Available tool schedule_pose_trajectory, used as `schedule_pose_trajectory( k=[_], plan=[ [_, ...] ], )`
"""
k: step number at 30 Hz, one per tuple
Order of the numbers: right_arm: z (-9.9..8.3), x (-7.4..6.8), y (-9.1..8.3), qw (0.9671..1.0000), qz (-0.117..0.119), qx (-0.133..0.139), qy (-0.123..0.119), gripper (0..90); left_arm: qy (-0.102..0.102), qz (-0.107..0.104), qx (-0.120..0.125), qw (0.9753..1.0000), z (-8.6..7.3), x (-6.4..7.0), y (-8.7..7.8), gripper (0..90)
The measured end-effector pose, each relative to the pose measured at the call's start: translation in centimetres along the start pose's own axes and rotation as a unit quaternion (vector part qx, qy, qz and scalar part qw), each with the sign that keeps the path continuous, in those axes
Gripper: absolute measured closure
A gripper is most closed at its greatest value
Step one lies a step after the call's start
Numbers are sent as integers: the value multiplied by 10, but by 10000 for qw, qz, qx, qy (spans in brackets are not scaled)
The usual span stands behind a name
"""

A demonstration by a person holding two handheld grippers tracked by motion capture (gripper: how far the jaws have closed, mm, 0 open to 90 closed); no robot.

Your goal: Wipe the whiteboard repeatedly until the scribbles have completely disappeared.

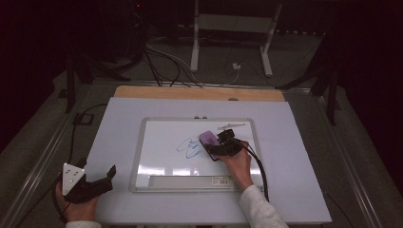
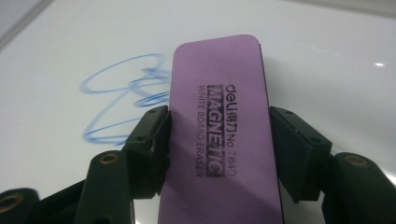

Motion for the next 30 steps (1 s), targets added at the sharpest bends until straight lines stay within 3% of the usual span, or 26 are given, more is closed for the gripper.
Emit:
schedule_pose_trajectory(
  k=[3,6,9,11,13,20,22,24,27,30],
  plan=[
    [-1,-6,0,9999,120,-55,-103,411,-7,10,-3,10000,0,-1,0,5],
    [3,9,1,9999,-124,46,4,411,-12,17,20,10000,1,-1,-1,5],
    [8,32,0,9982,-545,154,202,411,-17,12,7,10000,0,-1,0,5],
    [10,38,0,9971,-659,166,352,411,-10,-1,-14,10000,-1,-1,1,4],
    [11,34,2,9971,-684,139,288,411,3,-14,-24,10000,-1,1,1,4],
    [6,-3,11,9998,-195,59,24,411,3,-5,-18,10000,-1,0,1,5],
    [6,-7,12,9999,-141,30,-48,411,-5,-7,-12,10000,-1,0,1,4],
    [6,-6,12,9999,-106,23,-28,411,-4,-8,-13,10000,-1,0,0,4],
    [10,7,11,9990,-432,119,-51,410,-17,2,5,10000,0,-1,0,5],
    [13,21,11,9975,-643,195,216,411,-18,0,4,10000,0,-1,0,4]
  ],
)
Point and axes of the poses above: each handheld gripper's, and its own axes: y roughly forward along the jaws, z roughly out of its top, x roughly to its right, the point moved 9 cm from there along y, roughly forward along the jaws, and after that the axes turned 13 degrees about x, right-handed, at the moved point
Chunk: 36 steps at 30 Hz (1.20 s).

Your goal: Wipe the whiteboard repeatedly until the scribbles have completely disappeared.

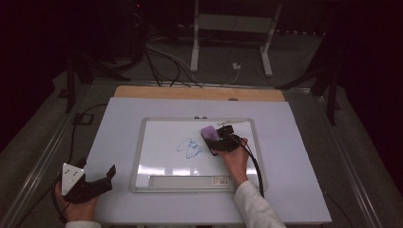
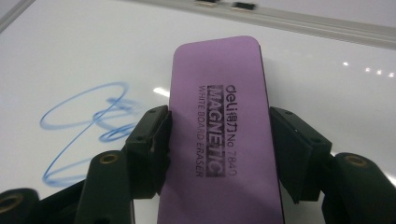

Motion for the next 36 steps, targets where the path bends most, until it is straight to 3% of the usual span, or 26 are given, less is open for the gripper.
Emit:
schedule_pose_trajectory(
  k=[1,3,9,12,14,16,18,19,21,27,30,33,36],
  plan=[
    [0,0,0,10000,4,-8,65,411,-1,-8,-5,10000,0,1,1,5],
    [0,-5,1,10000,11,-5,-37,411,24,-21,-22,10000,-1,1,1,5],
    [-5,-39,5,9977,571,-178,-314,410,4,-7,2,10000,0,1,0,5],
    [-5,-38,5,9971,637,-230,-343,411,-5,-2,8,10000,0,0,0,5],
    [-2,-29,6,9985,362,-139,-384,410,-5,3,6,10000,0,-1,0,5],
    [1,-18,7,9996,142,-79,-250,410,-5,-3,6,10000,0,0,0,5],
    [1,-16,8,9998,160,-86,-119,410,-8,-8,12,10000,0,0,0,5],
    [1,-17,8,9997,114,-75,-187,410,-11,-8,7,10000,0,0,0,5],
    [-1,-27,8,9993,309,-114,-183,410,-6,-16,-13,10000,-1,0,1,4],
    [-11,-61,5,9950,795,-247,-554,410,0,-12,0,10000,0,1,0,5],
    [-10,-58,6,9953,755,-240,-556,411,-8,-6,5,10000,0,0,-1,5],
    [-4,-42,8,9983,357,-148,-441,411,-24,6,13,10000,0,-1,-1,4],
    [-2,-35,10,9992,269,-148,-274,410,-26,-1,11,10000,0,-1,0,5]
  ],
)
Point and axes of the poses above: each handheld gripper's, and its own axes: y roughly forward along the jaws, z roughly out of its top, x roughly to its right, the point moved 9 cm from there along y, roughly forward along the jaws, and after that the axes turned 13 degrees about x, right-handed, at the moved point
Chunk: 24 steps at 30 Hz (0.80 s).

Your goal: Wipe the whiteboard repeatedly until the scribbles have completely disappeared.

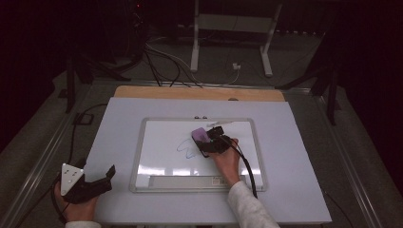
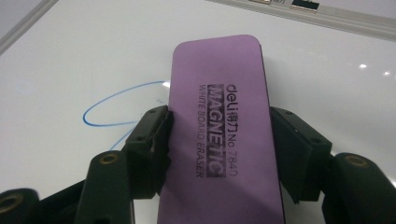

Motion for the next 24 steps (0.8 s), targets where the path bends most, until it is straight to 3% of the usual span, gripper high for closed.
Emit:
schedule_pose_trajectory(
  k=[1,3,6,8,11,12,13,15,17,20,21,23,24],
  plan=[
    [0,-2,0,10000,-39,0,-79,410,0,-6,-4,10000,0,0,0,4],
    [-2,-12,1,9997,219,-51,-100,410,13,-18,-12,10000,0,1,1,5],
    [-5,-28,1,9979,510,-148,-381,411,7,-13,2,10000,0,1,0,4],
    [-3,-27,3,9978,501,-155,-402,411,-1,-3,10,10000,1,1,-1,5],
    [2,-11,5,9996,68,-37,-263,411,-19,4,23,10000,1,-1,-1,5],
    [4,-4,6,9999,-46,-2,-118,411,-26,3,12,10000,0,-1,-1,5],
    [4,0,7,10000,-90,20,-5,411,-31,-4,12,10000,0,-1,-1,5],
    [5,-1,7,9999,-126,22,-39,411,-25,-8,2,10000,0,0,0,5],
    [3,-11,8,9999,117,-38,-82,411,-1,-22,-21,10000,-1,1,1,5],
    [0,-28,9,9983,443,-161,-348,411,0,-22,-3,10000,0,1,0,5],
    [0,-30,9,9979,428,-165,-460,411,-3,-18,3,10000,0,1,0,4],
    [2,-27,10,9981,415,-176,-415,412,-27,-1,17,10000,0,0,-1,5],
    [3,-22,10,9987,299,-137,-396,411,-36,-4,13,10000,0,0,-1,5]
  ],
)
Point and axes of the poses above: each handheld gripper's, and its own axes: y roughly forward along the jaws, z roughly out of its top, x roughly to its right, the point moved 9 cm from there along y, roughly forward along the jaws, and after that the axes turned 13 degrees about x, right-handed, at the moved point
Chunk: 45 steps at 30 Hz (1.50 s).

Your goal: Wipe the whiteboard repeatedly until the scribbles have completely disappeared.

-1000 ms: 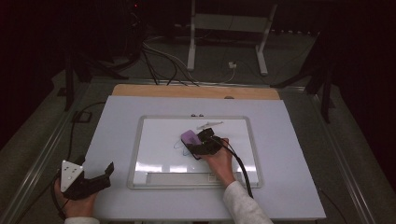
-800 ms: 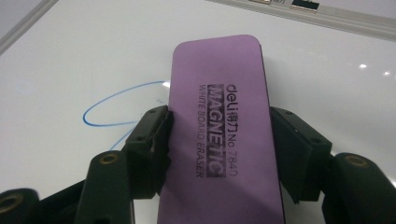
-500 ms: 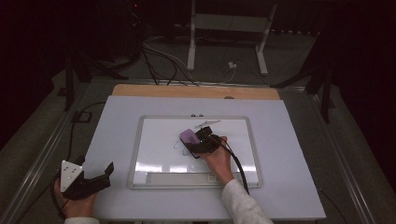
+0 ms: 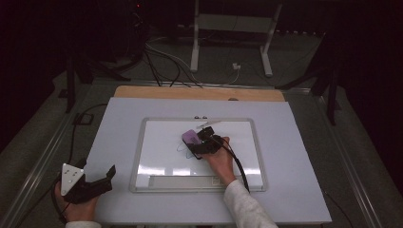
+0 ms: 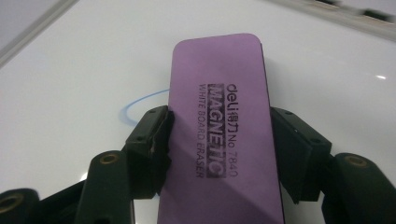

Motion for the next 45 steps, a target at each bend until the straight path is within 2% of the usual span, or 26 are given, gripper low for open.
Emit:
schedule_pose_trajectory(
  k=[1,2,3,4,5,7,9,12,14,15,16,17,18,19,22,23,24,26,29,31,32,36,38,40,43,45],
  plan=[
    [1,7,0,9998,-183,41,44,411,-5,7,4,10000,0,0,0,5],
    [2,12,0,9994,-275,60,195,411,-2,0,2,10000,0,0,0,5],
    [2,13,1,9991,-256,69,330,411,-4,-1,-6,10000,-1,0,0,4],
    [2,12,0,9992,-301,73,247,411,0,-8,-11,10000,-1,0,1,4],
    [1,8,0,9995,-247,59,161,411,15,-17,-32,10000,-1,0,1,5],
    [-1,-7,1,10000,80,-7,37,411,27,-26,-34,10000,-1,1,2,5],
    [-3,-18,1,9995,285,-62,-90,411,31,-22,-8,10000,0,2,1,5],
    [-3,-18,0,9993,345,-62,-106,411,2,-1,6,10000,0,0,0,5],
    [-1,-6,0,9999,-27,14,-105,412,-19,10,7,10000,0,-1,0,5],
    [0,-1,-1,9999,-113,26,3,412,-17,5,1,10000,0,-1,0,5],
    [-1,1,0,9999,-79,29,140,412,-10,-2,-4,10000,-1,0,1,4],
    [-1,0,-1,9998,-102,25,155,412,-2,-8,-7,10000,-1,0,1,5],
    [-2,-2,-1,9999,-63,16,113,412,18,-15,-22,10000,-1,0,1,5],
    [-3,-11,-1,9999,118,-27,55,412,19,-19,-23,10000,-1,1,1,5],
    [-7,-31,-2,9989,420,-61,-191,412,33,-16,-21,10000,-1,1,1,5],
    [-8,-36,-2,9986,443,-62,-286,412,28,-13,-8,10000,0,1,1,4],
    [-8,-38,-2,9984,424,-59,-362,412,23,-6,0,10000,0,1,0,4],
    [-8,-35,-3,9987,429,-60,-272,412,9,-4,9,10000,0,0,0,5],
    [-5,-19,-4,9997,-1,6,-241,412,-14,7,2,10000,-1,0,0,5],
    [-5,-15,-4,9999,-26,-8,-102,412,13,1,-16,10000,-1,0,1,4],
    [-5,-16,-4,9999,-40,-8,-141,412,19,-4,-16,10000,-1,0,1,4],
    [-9,-40,-4,9982,482,-97,-347,412,30,-22,-21,10000,-1,2,2,5],
    [-11,-47,-5,9973,601,-112,-412,412,41,-25,-20,10000,0,2,2,4],
    [-10,-45,-4,9973,613,-103,-393,412,25,-16,-7,10000,0,1,1,4],
    [-6,-26,-3,9995,193,-8,-244,412,-2,-1,6,10000,0,0,0,5],
    [-6,-20,-3,9999,130,6,-53,412,1,-4,-15,10000,-1,0,1,4]
  ],
)
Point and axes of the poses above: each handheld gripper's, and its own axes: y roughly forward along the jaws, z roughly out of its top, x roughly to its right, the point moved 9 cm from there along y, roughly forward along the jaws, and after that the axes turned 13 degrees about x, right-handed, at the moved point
